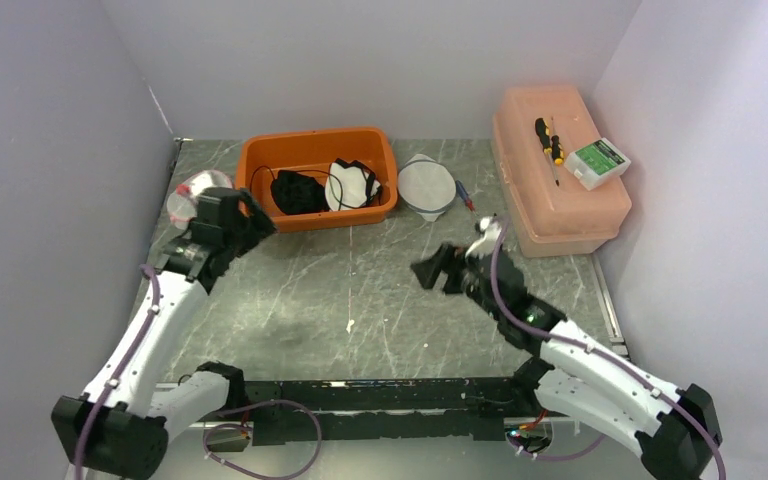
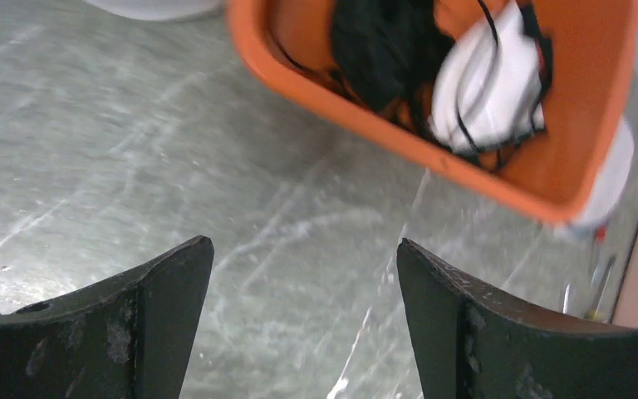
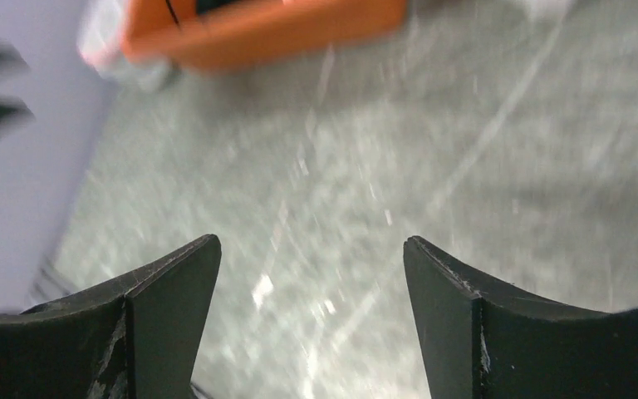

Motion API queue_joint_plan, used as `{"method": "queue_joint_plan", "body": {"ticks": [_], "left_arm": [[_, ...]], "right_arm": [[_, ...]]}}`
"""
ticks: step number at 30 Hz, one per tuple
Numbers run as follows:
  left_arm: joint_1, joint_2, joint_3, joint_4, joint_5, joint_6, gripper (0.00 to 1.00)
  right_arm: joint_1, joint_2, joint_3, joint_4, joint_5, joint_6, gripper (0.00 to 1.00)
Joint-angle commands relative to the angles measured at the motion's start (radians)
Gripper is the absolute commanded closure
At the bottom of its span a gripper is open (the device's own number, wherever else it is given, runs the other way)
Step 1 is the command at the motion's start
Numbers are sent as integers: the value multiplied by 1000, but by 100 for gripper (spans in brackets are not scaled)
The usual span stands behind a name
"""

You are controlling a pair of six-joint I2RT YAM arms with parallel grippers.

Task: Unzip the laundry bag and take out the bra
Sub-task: Pick up the laundry bag at the center of the board.

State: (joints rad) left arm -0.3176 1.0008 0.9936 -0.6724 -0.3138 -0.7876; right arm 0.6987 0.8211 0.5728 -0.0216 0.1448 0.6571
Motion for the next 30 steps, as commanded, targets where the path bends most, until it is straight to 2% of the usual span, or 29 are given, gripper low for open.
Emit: {"method": "queue_joint_plan", "body": {"ticks": [1, 4, 7, 10, 18, 26, 30], "left_arm": [[289, 17, 8, 98, 234, -79, 13], [470, 26, -57, 202, 364, -208, 12], [600, 47, -121, 280, 418, -353, 10], [720, 94, -207, 386, 509, -513, 14], [766, 281, -250, 620, 509, -610, 24], [766, 382, -236, 702, 419, -626, 29], [766, 456, -227, 768, 406, -625, 36]], "right_arm": [[73, -101, -236, 138, -86, 48, 16], [133, -132, -306, 168, -114, 47, 17], [183, -141, -330, 154, -111, 35, 18], [207, -150, -324, 112, -86, 11, 18], [215, -251, -303, -14, -40, -55, 18], [216, -315, -291, -71, -27, -103, 18], [215, -306, -272, -88, -34, -119, 18]]}}
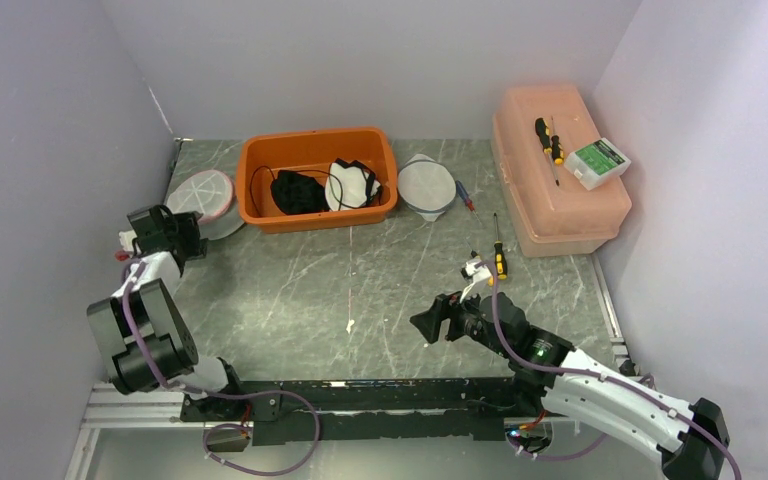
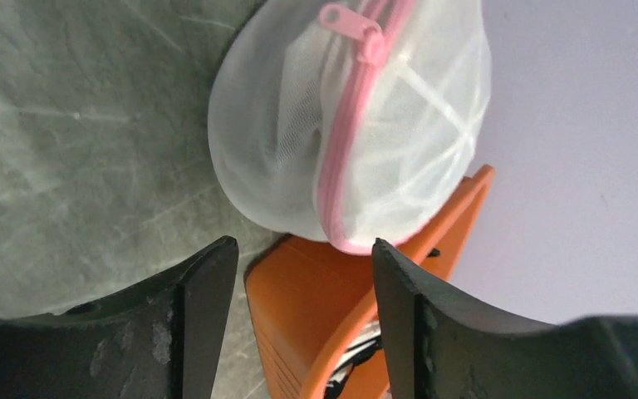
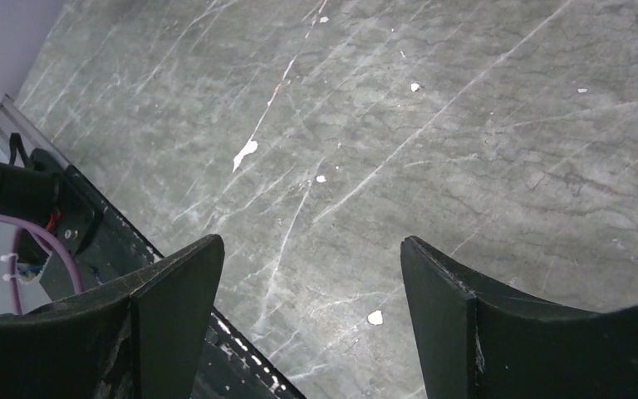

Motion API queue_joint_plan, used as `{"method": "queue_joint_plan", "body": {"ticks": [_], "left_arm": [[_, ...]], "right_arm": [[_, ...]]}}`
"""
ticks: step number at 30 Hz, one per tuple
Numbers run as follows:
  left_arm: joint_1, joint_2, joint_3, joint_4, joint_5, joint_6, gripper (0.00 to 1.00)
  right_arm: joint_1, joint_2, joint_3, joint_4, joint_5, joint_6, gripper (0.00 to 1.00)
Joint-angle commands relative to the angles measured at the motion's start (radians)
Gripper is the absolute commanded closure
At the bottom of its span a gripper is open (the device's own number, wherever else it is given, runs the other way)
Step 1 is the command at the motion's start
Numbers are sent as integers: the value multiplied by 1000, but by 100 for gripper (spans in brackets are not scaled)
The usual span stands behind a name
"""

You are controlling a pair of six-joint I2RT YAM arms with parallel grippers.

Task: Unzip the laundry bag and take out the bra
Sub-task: Pick up the laundry bag at the center of the board.

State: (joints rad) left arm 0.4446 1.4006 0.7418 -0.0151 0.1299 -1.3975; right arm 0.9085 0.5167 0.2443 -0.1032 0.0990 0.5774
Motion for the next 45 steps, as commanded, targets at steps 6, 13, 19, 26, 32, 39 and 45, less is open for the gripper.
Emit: {"method": "queue_joint_plan", "body": {"ticks": [6, 13, 19, 26, 32, 39, 45], "left_arm": [[2, 125, 23, 188, -59, -3, 49], [2, 137, 21, 227, -57, 21, 50], [1, 147, 45, 219, -58, 44, 36], [1, 193, 30, 279, -27, 51, 83], [2, 92, -8, 284, -4, 66, 97], [2, -213, 53, 41, -19, 120, 97], [3, -458, 151, -215, -66, 193, 97]], "right_arm": [[6, -22, 49, -19, 22, -41, 18], [6, 1, 47, -7, 24, -43, 18], [5, 31, 50, 3, 18, -40, 18], [5, 30, 46, -6, 25, -33, 18], [4, 27, 50, -12, 33, -31, 18], [6, 20, 75, -28, 51, -44, 18], [6, 7, 113, -65, 64, -57, 18]]}}
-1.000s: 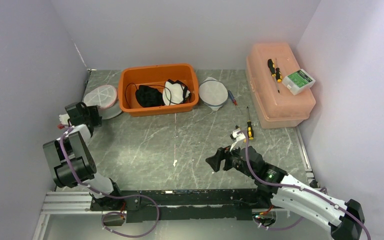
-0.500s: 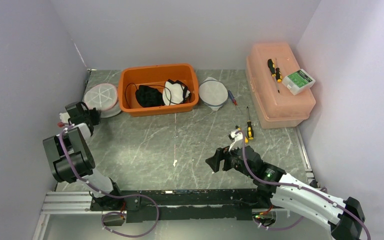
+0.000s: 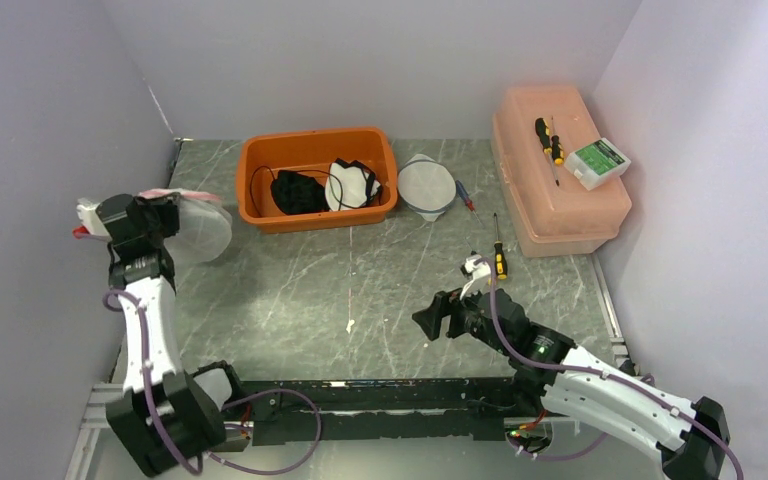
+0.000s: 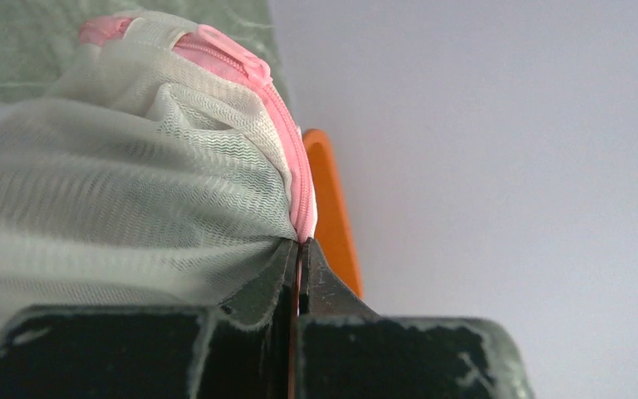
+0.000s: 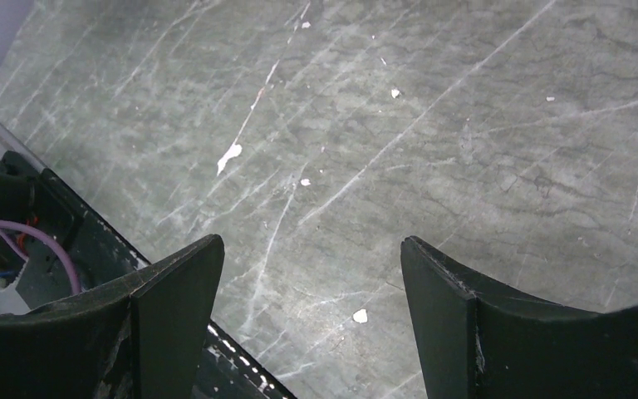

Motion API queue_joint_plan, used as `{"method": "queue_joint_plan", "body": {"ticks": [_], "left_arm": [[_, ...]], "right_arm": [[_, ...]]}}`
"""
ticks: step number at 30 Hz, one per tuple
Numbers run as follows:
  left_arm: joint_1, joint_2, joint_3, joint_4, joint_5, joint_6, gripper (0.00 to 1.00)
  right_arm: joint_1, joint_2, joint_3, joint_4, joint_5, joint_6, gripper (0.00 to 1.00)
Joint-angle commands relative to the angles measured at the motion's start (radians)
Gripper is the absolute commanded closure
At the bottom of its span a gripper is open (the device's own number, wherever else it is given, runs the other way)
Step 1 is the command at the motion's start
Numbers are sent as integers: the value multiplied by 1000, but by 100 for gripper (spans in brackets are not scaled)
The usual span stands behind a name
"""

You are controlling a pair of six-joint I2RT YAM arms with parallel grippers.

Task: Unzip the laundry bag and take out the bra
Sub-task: Pick up the laundry bag at the center of the board.

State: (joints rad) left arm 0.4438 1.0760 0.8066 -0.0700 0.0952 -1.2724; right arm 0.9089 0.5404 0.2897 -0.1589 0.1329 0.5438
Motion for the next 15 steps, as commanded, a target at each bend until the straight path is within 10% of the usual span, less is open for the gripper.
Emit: {"method": "queue_joint_plan", "body": {"ticks": [1, 8, 15], "left_arm": [[2, -177, 93, -179, -18, 73, 97], [-54, -255, 127, -156, 277, 57, 97], [-555, -170, 220, -182, 368, 255, 97]], "right_arm": [[4, -19, 75, -18, 29, -24, 18], [5, -72, 134, -104, 77, -26, 18], [5, -158, 148, -175, 220, 24, 18]]}}
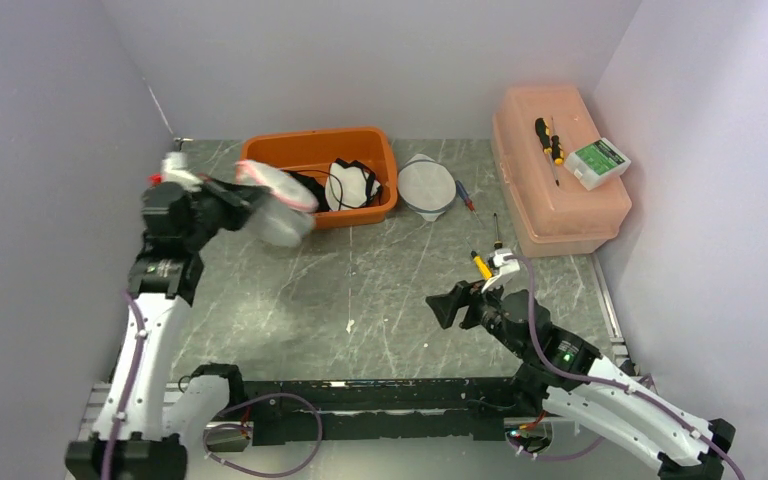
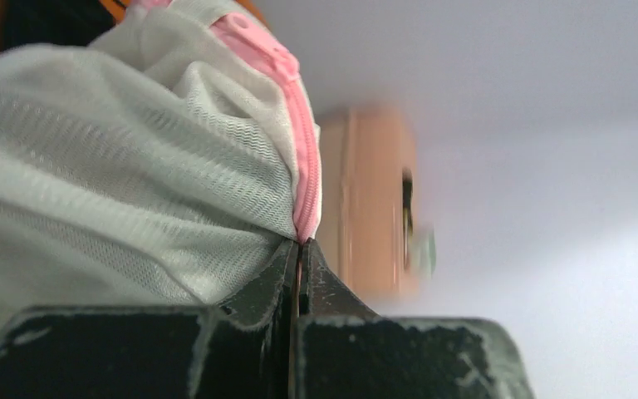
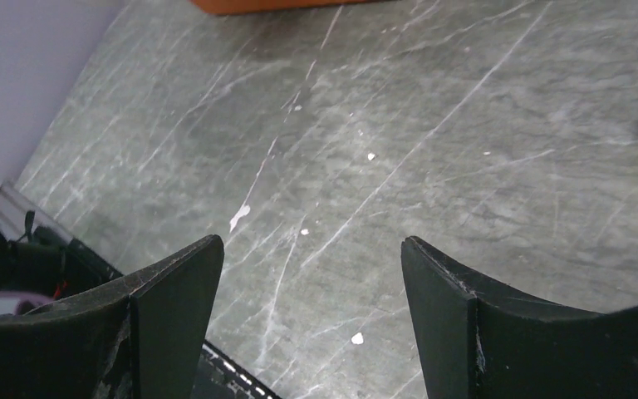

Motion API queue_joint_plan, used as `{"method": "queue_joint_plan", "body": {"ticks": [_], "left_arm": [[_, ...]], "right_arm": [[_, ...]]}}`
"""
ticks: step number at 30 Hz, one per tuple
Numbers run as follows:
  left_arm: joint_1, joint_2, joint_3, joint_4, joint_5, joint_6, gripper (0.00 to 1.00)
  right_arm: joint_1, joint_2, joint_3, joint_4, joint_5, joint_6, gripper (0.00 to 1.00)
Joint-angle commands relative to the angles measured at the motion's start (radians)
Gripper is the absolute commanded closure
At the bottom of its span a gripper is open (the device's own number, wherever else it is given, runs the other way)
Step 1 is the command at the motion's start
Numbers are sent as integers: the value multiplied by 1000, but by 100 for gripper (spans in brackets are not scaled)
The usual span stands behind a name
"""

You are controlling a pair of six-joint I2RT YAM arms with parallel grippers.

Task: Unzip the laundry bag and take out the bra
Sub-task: Pick up the laundry bag at the center of the board, then place the laundry bag at the center of the board.

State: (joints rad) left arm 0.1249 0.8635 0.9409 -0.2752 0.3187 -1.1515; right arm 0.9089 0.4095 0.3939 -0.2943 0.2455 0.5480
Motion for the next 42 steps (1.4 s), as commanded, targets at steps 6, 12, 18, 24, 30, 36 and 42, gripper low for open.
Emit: {"method": "queue_joint_plan", "body": {"ticks": [6, 12, 18, 24, 30, 36, 42], "left_arm": [[-607, 129, 71, 49, 173, 277, 97], [-669, 213, -128, 260, 239, 290, 97], [-669, 354, -310, 455, 248, 314, 97], [-669, 400, -390, 480, 197, 316, 97], [-669, 188, -394, 242, 48, 345, 97], [-668, -11, -352, -44, -121, 383, 97], [-668, -79, -352, -242, -214, 375, 97]], "right_arm": [[5, -27, 49, -48, 153, 57, 17], [5, -158, 12, -40, 204, 170, 17], [4, -167, 18, -99, 212, 161, 17], [5, -98, -13, -47, 144, 141, 17], [3, 42, -43, 87, 72, 131, 17], [1, 165, -35, 199, 4, 103, 17], [2, 233, -24, 247, -45, 92, 17]]}}
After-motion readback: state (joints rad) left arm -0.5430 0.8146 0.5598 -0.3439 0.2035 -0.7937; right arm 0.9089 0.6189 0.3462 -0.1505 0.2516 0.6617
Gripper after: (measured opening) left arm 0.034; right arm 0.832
